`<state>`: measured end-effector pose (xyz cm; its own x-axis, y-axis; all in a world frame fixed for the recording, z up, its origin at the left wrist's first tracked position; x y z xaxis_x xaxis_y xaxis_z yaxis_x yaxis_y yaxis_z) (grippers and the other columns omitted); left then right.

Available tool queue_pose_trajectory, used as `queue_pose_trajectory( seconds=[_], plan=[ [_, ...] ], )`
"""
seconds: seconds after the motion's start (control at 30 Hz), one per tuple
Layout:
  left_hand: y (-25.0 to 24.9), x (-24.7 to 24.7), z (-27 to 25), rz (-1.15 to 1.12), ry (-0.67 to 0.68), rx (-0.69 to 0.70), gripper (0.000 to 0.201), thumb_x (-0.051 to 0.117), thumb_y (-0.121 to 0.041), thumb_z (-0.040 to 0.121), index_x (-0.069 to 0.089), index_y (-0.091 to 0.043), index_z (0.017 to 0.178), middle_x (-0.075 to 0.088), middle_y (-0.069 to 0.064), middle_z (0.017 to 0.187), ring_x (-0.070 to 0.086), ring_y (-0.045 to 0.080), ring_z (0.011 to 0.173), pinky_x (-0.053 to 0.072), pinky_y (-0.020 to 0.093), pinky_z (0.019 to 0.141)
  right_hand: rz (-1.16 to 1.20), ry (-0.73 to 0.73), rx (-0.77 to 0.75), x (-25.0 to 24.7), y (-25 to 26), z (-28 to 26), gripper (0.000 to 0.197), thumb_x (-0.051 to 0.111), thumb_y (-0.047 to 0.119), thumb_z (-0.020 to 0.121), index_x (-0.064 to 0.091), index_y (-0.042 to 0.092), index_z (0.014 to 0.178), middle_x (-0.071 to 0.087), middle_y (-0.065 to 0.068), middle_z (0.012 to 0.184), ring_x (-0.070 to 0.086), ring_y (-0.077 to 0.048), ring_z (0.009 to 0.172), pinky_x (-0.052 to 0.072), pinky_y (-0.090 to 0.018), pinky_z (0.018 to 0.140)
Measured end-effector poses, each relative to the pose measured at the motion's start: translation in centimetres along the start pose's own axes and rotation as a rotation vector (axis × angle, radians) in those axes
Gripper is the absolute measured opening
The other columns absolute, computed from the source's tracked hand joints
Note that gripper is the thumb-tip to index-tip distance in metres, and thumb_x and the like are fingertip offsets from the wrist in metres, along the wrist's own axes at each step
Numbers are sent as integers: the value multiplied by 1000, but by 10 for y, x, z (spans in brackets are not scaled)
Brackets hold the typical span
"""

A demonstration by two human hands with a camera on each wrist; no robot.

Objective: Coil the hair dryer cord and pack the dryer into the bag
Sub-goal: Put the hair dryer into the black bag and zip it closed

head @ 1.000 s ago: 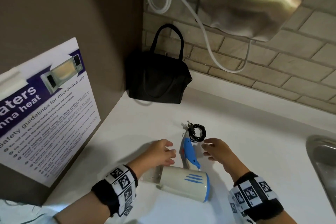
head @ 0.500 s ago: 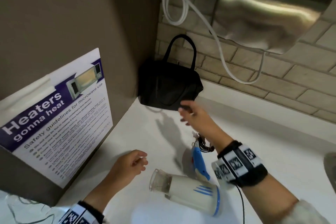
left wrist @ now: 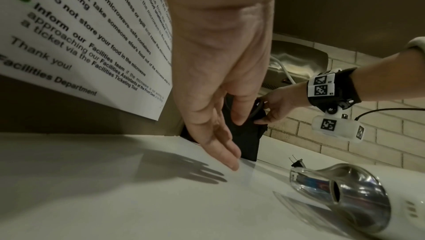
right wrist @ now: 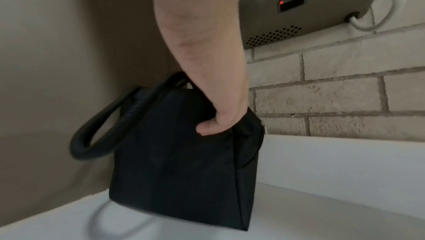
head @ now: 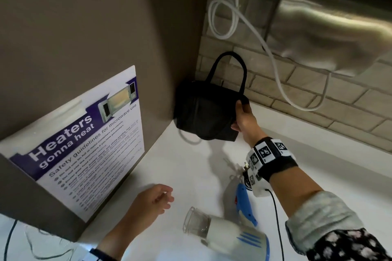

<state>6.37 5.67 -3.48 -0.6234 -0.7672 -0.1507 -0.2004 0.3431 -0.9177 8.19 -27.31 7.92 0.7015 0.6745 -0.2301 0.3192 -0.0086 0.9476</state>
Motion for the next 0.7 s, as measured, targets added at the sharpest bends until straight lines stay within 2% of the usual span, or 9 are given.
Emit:
queue_pose_trajectory(
  seconds=[0.07,0.1,0.17,0.23,0.3,0.37,0.47,0.57,0.7],
  plan=[
    [-5,-1,0,36,-12,21,14,56,-7,92,67,-16,92,74,8,84,69,23,77,54,33,73,194,-15,61,0,-13,4,41,49,34,96,46,14,132,61,-10,119,61,-27,102,57,-36,74],
    [-8,-1,-1,56,-12,34,15,56,-9,92,67,-18,92,75,7,84,71,22,78,55,36,76,306,-17,107,-1,-18,3,37,51,21,96,47,7,130,62,-12,112,61,-26,98,56,-37,79],
    [-17,0,-5,101,-12,70,17,55,-11,93,67,-23,93,76,3,86,72,16,78,56,38,80,475,-18,181,-1,-25,0,35,48,-3,92,44,-2,127,59,-13,97,60,-26,89,54,-40,88],
    [-33,1,-11,143,-27,133,19,55,-13,93,67,-27,94,76,-5,88,71,9,80,57,37,82,542,-2,193,-3,-24,-9,38,45,-12,89,42,-6,126,57,-15,93,61,-27,84,54,-42,90],
    [-57,1,-21,183,-64,239,19,54,-15,93,66,-31,94,74,-17,89,70,2,82,56,31,82,597,39,203,-2,-19,-22,28,44,-11,90,44,-8,118,58,-18,93,62,-28,82,59,-38,78],
    [-89,2,-36,243,-123,375,19,54,-17,93,66,-32,93,72,-23,87,68,-3,85,53,18,76,647,67,242,-2,-15,-38,19,43,-8,93,45,-7,111,58,-21,94,63,-30,82,61,-36,64],
    [-139,2,-64,291,-210,565,19,55,-19,93,67,-33,94,72,-24,84,65,-8,87,46,6,71,608,144,280,3,-9,-67,11,45,-5,94,51,-10,102,61,-22,89,67,-29,72,60,-32,52],
    [-170,-1,-86,294,-254,709,19,56,-16,92,69,-28,98,70,-23,90,63,-13,89,43,1,72,471,230,274,6,-12,-93,16,44,-4,95,55,-4,83,59,-18,79,66,-21,60,59,-27,51],
    [-177,-8,-86,441,-312,805,19,56,-18,90,69,-27,102,64,-23,102,59,-9,100,43,5,86,249,379,247,10,-20,-118,20,44,-4,95,57,4,80,57,-14,80,63,-16,66,57,-22,51]
  ],
)
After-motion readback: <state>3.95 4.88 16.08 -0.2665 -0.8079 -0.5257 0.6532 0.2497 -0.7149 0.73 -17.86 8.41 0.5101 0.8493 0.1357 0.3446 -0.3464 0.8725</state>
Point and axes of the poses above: each hand's wrist, its own z-axis towards the middle knuckle, its own x-axis out of the palm, y = z × x, the point moved 7 cm from there along z, towards the middle knuckle
